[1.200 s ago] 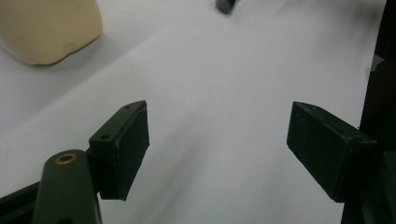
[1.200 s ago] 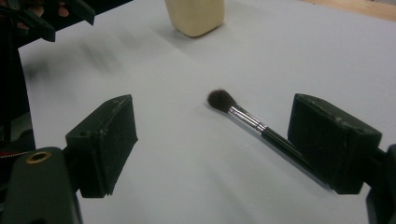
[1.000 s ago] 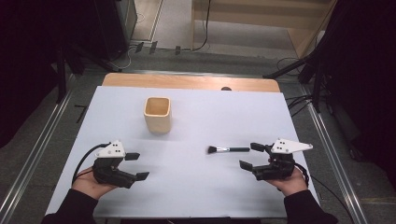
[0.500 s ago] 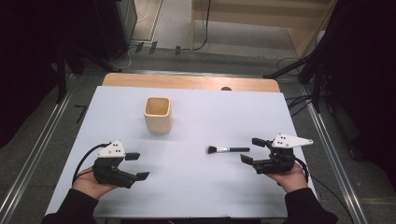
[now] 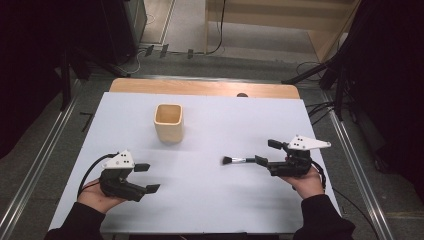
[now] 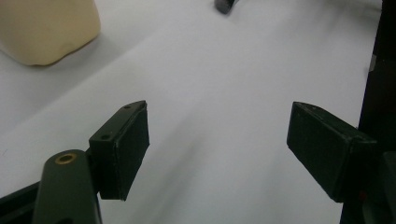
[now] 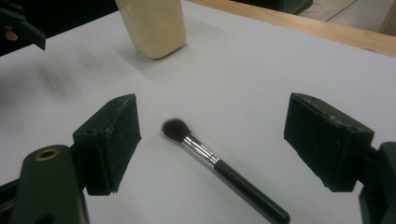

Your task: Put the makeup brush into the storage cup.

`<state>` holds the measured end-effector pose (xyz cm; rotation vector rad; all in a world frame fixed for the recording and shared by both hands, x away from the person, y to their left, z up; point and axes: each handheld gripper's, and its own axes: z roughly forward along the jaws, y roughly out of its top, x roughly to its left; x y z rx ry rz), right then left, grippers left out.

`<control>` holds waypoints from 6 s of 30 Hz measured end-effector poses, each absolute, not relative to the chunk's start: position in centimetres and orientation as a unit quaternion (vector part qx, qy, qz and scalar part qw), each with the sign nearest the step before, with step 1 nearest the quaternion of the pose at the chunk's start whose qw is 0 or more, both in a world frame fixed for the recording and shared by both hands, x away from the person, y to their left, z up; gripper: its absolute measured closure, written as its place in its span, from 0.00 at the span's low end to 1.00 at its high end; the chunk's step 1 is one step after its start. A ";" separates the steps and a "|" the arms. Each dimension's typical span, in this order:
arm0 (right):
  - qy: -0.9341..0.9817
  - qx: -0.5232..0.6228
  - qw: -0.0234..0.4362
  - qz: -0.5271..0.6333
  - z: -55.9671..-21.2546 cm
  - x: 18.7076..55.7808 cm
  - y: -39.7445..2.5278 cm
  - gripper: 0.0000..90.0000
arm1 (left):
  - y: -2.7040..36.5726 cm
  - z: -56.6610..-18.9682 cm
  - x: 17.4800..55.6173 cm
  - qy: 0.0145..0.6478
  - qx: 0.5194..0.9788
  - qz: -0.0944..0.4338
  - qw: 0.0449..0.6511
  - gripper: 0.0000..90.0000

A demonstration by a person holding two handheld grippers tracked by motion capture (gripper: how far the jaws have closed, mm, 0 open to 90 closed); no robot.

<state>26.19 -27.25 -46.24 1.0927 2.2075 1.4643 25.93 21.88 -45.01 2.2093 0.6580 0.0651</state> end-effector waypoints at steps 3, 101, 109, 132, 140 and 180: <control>0.763 0.378 0.140 0.505 -46.3 26.5 -27.1 0.22 | 21.9 -45.0 25.9 0.261 0.876 0.026 0.405 0.24; 0.961 0.149 0.059 0.224 -42.3 34.7 -22.2 0.27 | 22.1 -45.1 26.0 0.261 0.876 0.022 0.405 0.24; 0.979 0.104 0.051 0.170 -42.3 34.6 -21.1 0.30 | 22.1 -45.1 26.0 0.262 0.875 0.023 0.406 0.24; 0.991 0.080 0.035 0.103 -43.8 34.8 -19.8 0.26 | 22.1 -45.1 26.0 0.261 0.875 0.021 0.407 0.24; 0.992 0.069 0.036 0.104 -44.8 35.1 -19.3 0.28 | 22.1 -45.1 26.0 0.262 0.874 0.022 0.408 0.24; 0.993 0.089 0.029 0.068 -48.4 36.0 -19.0 0.37 | 22.1 -45.1 26.0 0.260 0.875 0.022 0.408 0.24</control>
